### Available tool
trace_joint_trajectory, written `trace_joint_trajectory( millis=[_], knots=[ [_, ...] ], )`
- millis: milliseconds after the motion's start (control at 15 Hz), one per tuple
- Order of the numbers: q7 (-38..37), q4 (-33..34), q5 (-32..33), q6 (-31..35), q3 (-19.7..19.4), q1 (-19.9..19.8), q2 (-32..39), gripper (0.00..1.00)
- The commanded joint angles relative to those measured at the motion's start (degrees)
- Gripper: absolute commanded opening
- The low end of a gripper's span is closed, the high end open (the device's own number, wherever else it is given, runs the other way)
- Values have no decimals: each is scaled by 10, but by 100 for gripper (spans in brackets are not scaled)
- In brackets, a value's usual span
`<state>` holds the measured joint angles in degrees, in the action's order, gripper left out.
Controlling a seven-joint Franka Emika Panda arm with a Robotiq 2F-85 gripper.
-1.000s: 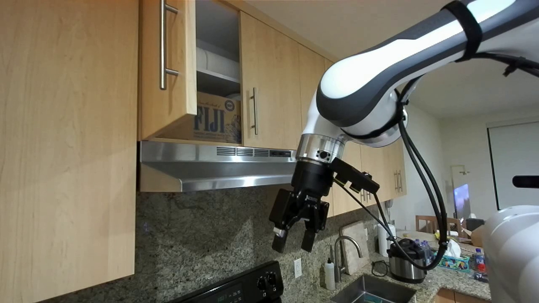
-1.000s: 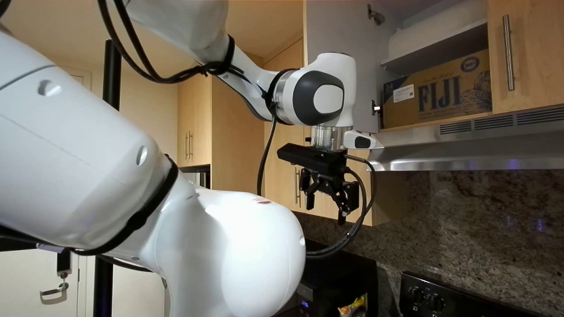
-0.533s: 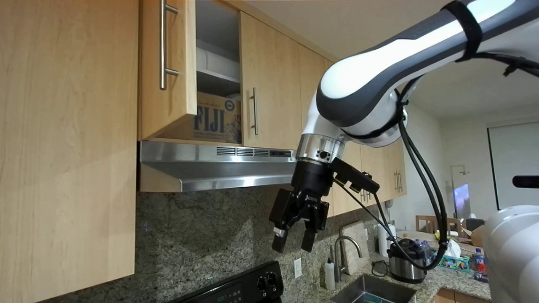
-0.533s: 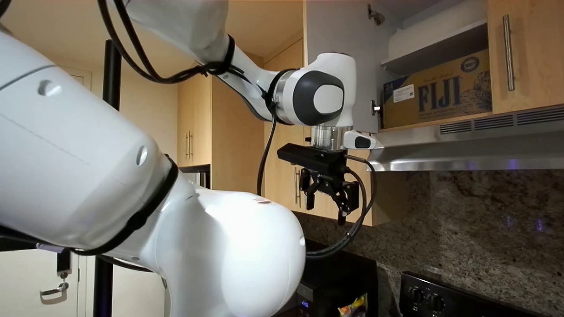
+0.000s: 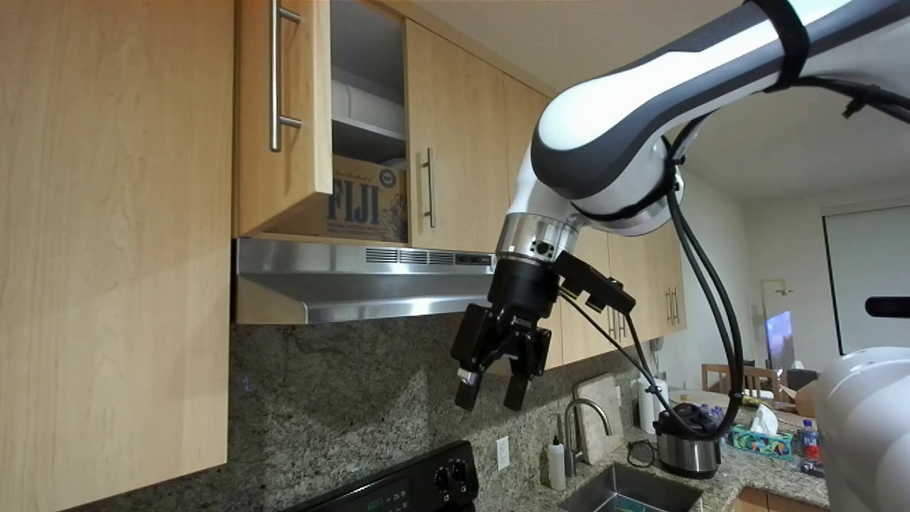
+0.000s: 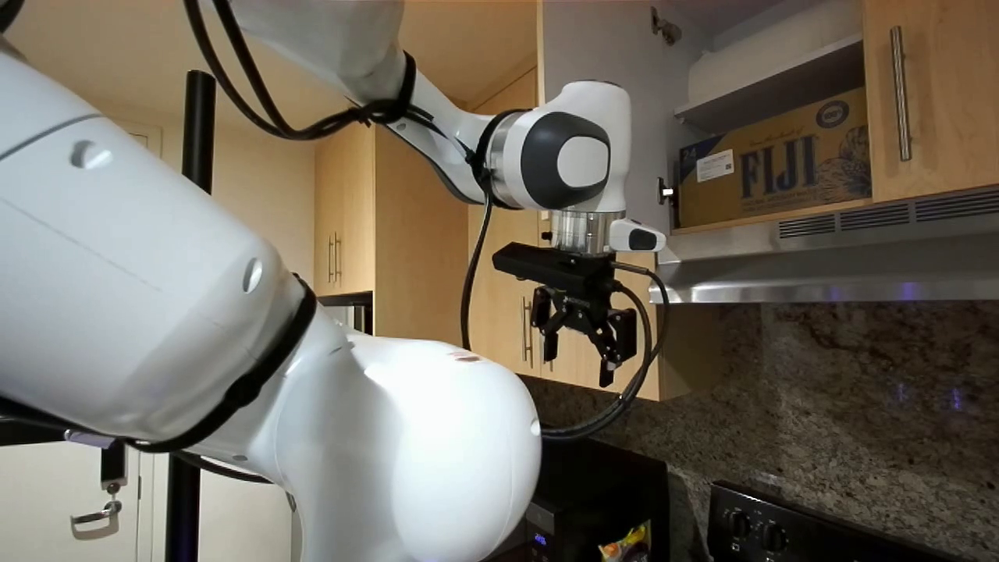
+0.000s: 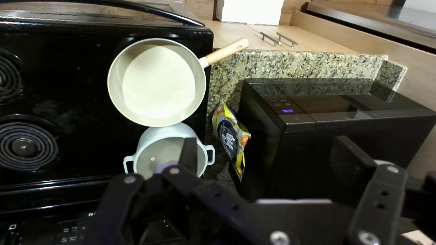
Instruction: Close the overhead cabinet door
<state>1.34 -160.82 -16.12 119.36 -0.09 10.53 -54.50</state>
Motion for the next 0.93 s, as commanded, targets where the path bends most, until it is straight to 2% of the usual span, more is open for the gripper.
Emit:
trace_joint_trajectory(
  millis=[0, 67, 133, 333, 533, 867],
  knots=[
    [15, 4, 17, 2, 9, -12, 5, 100],
    [-52, 87, -3, -14, 67, 17, 48, 100],
    [-58, 98, 4, -11, 81, 14, 50, 100],
    [-116, 199, 26, -23, 150, 5, 91, 100],
    [-200, 314, 67, -32, 226, -25, 138, 100],
    [-336, 509, 174, -132, 330, -86, 220, 100]
  ],
)
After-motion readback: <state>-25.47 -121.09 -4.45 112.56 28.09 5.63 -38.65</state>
